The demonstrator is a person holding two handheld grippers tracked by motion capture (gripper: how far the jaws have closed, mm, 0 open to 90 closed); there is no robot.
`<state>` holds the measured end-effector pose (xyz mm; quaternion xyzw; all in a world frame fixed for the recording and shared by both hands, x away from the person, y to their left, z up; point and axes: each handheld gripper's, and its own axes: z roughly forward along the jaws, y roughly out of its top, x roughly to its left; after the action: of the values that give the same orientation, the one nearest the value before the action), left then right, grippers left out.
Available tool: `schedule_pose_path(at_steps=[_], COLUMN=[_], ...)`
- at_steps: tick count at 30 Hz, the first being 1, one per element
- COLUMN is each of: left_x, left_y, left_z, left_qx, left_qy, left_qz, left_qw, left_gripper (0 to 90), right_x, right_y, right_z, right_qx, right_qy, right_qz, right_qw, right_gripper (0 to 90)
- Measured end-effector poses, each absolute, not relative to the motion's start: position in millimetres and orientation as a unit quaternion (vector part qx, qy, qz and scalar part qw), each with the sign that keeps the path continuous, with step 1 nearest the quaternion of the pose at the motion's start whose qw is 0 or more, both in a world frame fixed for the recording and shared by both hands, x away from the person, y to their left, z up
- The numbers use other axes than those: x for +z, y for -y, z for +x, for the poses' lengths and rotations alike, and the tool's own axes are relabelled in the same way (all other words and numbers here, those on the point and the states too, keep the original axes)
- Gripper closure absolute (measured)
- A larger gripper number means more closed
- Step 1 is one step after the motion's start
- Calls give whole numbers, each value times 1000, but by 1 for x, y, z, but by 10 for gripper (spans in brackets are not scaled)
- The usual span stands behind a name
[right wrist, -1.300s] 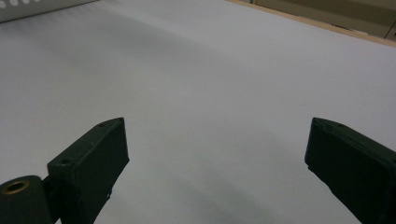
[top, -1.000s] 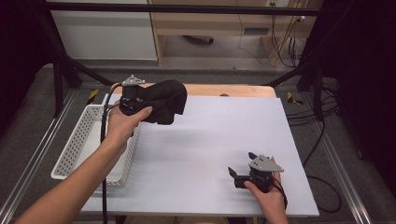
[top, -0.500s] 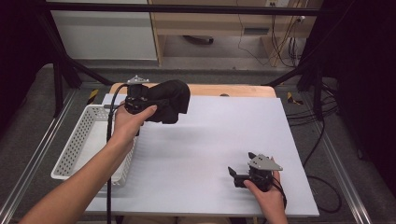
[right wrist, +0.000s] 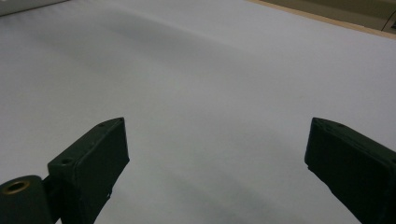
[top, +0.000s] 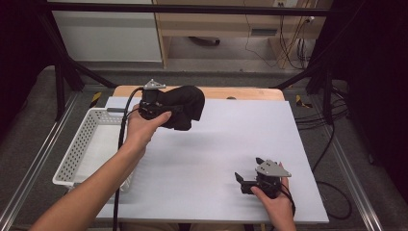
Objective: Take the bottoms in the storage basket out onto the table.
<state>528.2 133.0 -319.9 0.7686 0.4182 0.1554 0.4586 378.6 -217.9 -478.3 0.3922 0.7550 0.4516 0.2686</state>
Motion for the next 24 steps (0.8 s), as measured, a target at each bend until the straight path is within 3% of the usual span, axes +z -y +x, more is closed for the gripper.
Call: schedule_pose_path(at_steps=[24], left_x=[-374], left_y=[-86], left_z=[547], left_qx=[126], left_qy=[-429], left_qz=[784], left_qw=[431], left_gripper=[572], right_x=[-477], right_y=[216], right_z=[378], right_qx=[452], right_qy=[-758], right_qz=[386], right_qw=[268], right_gripper=[65])
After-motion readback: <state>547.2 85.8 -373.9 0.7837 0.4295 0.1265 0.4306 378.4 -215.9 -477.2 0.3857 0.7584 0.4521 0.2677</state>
